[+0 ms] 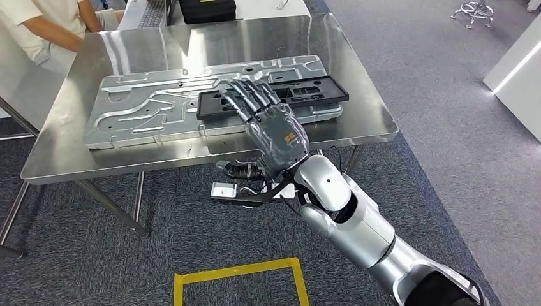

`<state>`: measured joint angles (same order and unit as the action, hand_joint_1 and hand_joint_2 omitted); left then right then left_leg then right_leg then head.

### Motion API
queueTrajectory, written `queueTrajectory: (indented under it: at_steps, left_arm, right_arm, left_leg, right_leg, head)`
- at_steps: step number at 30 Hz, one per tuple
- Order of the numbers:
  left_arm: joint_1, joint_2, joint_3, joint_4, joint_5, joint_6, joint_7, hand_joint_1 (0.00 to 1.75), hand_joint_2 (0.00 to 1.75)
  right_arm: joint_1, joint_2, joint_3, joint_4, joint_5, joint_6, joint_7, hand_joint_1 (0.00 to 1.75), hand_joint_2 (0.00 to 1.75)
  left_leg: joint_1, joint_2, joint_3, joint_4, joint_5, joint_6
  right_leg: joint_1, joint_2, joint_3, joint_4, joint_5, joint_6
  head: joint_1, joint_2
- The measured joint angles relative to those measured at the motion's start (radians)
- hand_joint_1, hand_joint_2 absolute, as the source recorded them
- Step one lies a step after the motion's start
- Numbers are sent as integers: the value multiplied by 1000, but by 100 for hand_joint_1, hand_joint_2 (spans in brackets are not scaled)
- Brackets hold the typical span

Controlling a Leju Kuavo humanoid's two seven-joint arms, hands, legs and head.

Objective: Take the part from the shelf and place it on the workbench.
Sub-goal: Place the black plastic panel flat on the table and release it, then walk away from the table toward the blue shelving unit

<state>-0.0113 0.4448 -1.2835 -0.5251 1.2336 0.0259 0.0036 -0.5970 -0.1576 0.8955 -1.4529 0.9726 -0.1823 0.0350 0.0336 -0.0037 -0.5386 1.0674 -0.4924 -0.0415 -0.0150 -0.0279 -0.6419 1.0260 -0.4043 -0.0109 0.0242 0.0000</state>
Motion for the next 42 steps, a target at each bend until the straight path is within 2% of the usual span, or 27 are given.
queueTrajectory:
  at_steps: [2, 4, 5, 6, 8, 9, 11, 13, 15, 17, 19, 21, 22, 23, 24, 26, 27, 28, 29, 31, 33, 34, 36, 38, 40, 41, 42]
  left_arm:
    - [-9, -10, 10, -25, 3, -2, 7, 0, 0]
    - [-1, -9, 24, -56, 15, 3, 8, 0, 0]
    - [4, -6, 32, -70, 22, 5, 7, 0, 0]
    - [9, -3, 39, -81, 26, 6, 7, 0, 0]
    - [19, 3, 49, -98, 30, 7, 6, 0, 0]
    - [23, 6, 52, -104, 30, 7, 6, 0, 0]
    - [27, 8, 54, -110, 30, 7, 6, 0, 0]
    - [27, 8, 55, -111, 30, 7, 6, 0, 0]
    - [27, 9, 56, -113, 30, 7, 6, 0, 0]
    - [32, 10, 66, -127, 40, 7, 10, 0, 0]
    - [41, 14, 76, -144, 55, 9, 14, 0, 0]
    - [57, 31, 80, -173, 74, 25, 14, 0, 0]
    - [68, 43, 82, -194, 86, 38, 14, 0, 0]
    - [77, 54, 83, -216, 99, 52, 14, 0, 0]
    - [85, 66, 85, -235, 112, 63, 13, 0, 0]
    - [95, 77, 87, -256, 135, 72, 9, 0, 0]
    - [100, 82, 88, -260, 146, 69, 5, 0, 0]
    - [103, 84, 88, -262, 156, 63, 2, 0, 0]
    - [106, 88, 87, -264, 167, 59, -2, 0, 0]
    - [110, 100, 85, -278, 190, 62, -11, 0, 0]
    - [113, 121, 80, -308, 214, 83, -20, 0, 0]
    - [114, 132, 75, -326, 224, 95, -24, 0, 0]
    - [117, 151, 59, -355, 242, 114, -28, 0, 0]
    - [114, 163, 40, -371, 255, 120, -30, 0, 0]
    - [108, 166, 22, -373, 265, 107, -31, 0, 0]
    - [104, 164, 13, -368, 269, 94, -31, 0, 0]
    - [98, 159, 3, -358, 271, 78, -31, 0, 0]
  right_arm:
    - [11, -11, -1, 17, -11, -2, -5, 0, 0]
    - [19, -26, -6, 49, -32, -4, -9, 0, 0]
    - [23, -34, -10, 68, -44, -4, -15, 0, 0]
    - [26, -42, -14, 85, -55, -3, -20, 0, 0]
    - [31, -58, -21, 109, -67, -3, -30, 0, 0]
    - [33, -63, -22, 117, -69, -3, -32, 0, 0]
    - [35, -69, -23, 125, -70, -3, -34, 0, 0]
    - [36, -70, -23, 127, -70, -3, -34, 0, 0]
    - [37, -71, -24, 132, -70, -3, -34, 0, 0]
    - [36, -75, -29, 161, -66, 9, -22, 0, 0]
    - [32, -80, -43, 215, -64, 24, -9, 0, 0]
    - [29, -83, -58, 279, -69, 27, -13, 0, 0]
    - [28, -82, -64, 313, -72, 29, -17, 0, 0]
    - [27, -81, -70, 351, -75, 31, -21, 0, 0]
    - [27, -79, -76, 389, -77, 32, -23, 0, 0]
    - [26, -72, -86, 467, -79, 32, -26, 0, 0]
    - [26, -67, -91, 508, -81, 33, -28, 0, 0]
    - [26, -61, -94, 547, -85, 40, -29, 0, 0]
    - [26, -55, -98, 586, -91, 50, -28, 0, 0]
    - [26, -47, -108, 658, -103, 67, -25, 0, 0]
    - [27, -41, -123, 724, -111, 70, -24, 0, 0]
    - [27, -40, -130, 755, -114, 70, -21, 0, 0]
    - [32, -38, -144, 820, -128, 79, -7, 0, 0]
    - [41, -38, -161, 887, -148, 96, 15, 0, 0]
    - [55, -40, -181, 948, -169, 113, 31, 0, 0]
    - [62, -41, -192, 976, -178, 122, 38, 0, 0]
    - [70, -42, -203, 1002, -186, 129, 44, 0, 0]
  left_leg:
    - [-5, -2, 21, -44, -19, 12]
    - [-5, 3, 11, -43, -9, 34]
    - [-5, 6, 5, -44, 0, 45]
    - [-6, 9, -4, -46, 11, 57]
    - [-10, 11, -31, -45, 33, 71]
    - [-12, 10, -44, -44, 42, 73]
    - [-16, 10, -59, -44, 53, 75]
    - [-16, 10, -62, -44, 55, 75]
    - [-18, 9, -69, -43, 60, 75]
    - [-24, 7, -92, -44, 84, 71]
    - [-26, 6, -110, -48, 112, 59]
    - [-22, 6, -112, -54, 126, 45]
    - [-22, 5, -117, -51, 119, 39]
    - [-22, 4, -126, -35, 94, 35]
    - [-21, 3, -139, 2, 51, 32]
    - [-19, 2, -167, 118, -45, 24]
    - [-17, 3, -173, 172, -67, 19]
    - [-16, 3, -168, 203, -66, 16]
    - [-14, 3, -148, 203, -46, 13]
    - [-10, 3, -66, 108, -10, 11]
    - [-14, 1, 12, -6, -22, 19]
    - [-17, -1, 29, -36, -35, 27]
    - [-21, 0, 24, -43, -28, 46]
    - [-18, 9, 11, -49, -8, 67]
    - [-15, 19, -13, -51, 16, 81]
    - [-15, 22, -30, -51, 28, 84]
    - [-16, 26, -47, -50, 40, 85]
  right_leg:
    - [3, 1, -11, 11, 11, 13]
    - [1, 7, -14, 13, 16, 26]
    - [-1, 11, -23, 26, -2, 32]
    - [-3, 14, -37, 57, -37, 36]
    - [-5, 18, -77, 173, -134, 41]
    - [-5, 18, -94, 232, -169, 42]
    - [-5, 19, -110, 298, -198, 42]
    - [-5, 19, -111, 307, -198, 42]
    - [-5, 19, -105, 313, -192, 40]
    - [7, 23, 16, 161, -151, 16]
    - [23, 26, 133, -6, -112, -8]
    - [24, 24, 131, -27, -96, -15]
    - [21, 22, 128, -38, -83, -20]
    - [18, 19, 121, -48, -67, -25]
    - [14, 17, 111, -56, -51, -28]
    - [15, 14, 83, -56, -27, -31]
    - [15, 13, 66, -52, -17, -29]
    - [14, 12, 49, -46, -8, -27]
    - [13, 12, 32, -39, -1, -23]
    - [12, 10, -2, -18, 10, -15]
    - [13, 8, -26, 4, 19, -4]
    - [14, 8, -31, 10, 24, 2]
    - [15, 9, -34, 9, 38, 15]
    - [11, 16, -47, 28, 12, 28]
    - [7, 22, -76, 116, -83, 39]
    - [6, 23, -92, 179, -132, 44]
    - [4, 24, -102, 238, -163, 48]
  head:
    - [1, 0]
    - [1, 0]
    - [1, 0]
    - [1, 0]
    - [1, 0]
    - [1, 0]
    - [1, 0]
    - [1, 0]
    - [1, 0]
    - [1, 0]
    - [1, 0]
    - [2, 0]
    - [2, 0]
    - [1, 0]
    - [1, 0]
    - [1, 0]
    - [1, 0]
    - [1, 0]
    - [1, 0]
    - [1, 0]
    - [1, 0]
    - [2, 0]
    - [2, 0]
    - [2, 0]
    - [3, 0]
    - [2, 0]
    - [2, 0]
